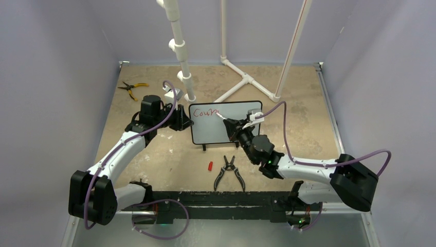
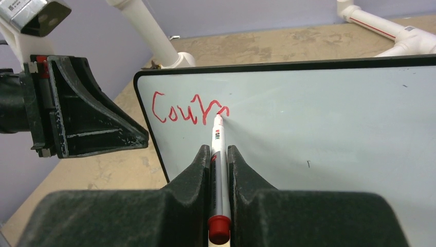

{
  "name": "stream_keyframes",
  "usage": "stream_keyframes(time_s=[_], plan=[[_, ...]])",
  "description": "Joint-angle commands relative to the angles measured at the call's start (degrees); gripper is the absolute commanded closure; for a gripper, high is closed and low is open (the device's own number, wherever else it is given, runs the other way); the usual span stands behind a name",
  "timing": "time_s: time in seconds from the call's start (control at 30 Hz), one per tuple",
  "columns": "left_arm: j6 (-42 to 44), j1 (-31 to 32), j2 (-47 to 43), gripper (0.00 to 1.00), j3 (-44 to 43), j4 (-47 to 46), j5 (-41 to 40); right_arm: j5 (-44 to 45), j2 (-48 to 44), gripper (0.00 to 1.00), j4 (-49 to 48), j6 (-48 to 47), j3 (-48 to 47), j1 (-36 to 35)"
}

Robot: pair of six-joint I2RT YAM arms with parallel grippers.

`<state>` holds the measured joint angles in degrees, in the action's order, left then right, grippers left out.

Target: Write a sentence on the whiteboard

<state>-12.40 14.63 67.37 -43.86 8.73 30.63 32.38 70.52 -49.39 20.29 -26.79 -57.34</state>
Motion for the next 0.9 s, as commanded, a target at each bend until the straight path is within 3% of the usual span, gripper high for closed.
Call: stream_keyframes(time_s=[0.0,0.87], plan=[[0.88,-0.41,-0.42,0.76,-0.1,-0.65,-0.05,-0.91,0.87,1.0,-1.11,-1.22,-2.39,0.21],[0.94,-0.42,-0.29,0.76,-0.09,-0.64,-0.22,2.07,-2.85,1.0,1.89,-0.49,-0.78,0.19]])
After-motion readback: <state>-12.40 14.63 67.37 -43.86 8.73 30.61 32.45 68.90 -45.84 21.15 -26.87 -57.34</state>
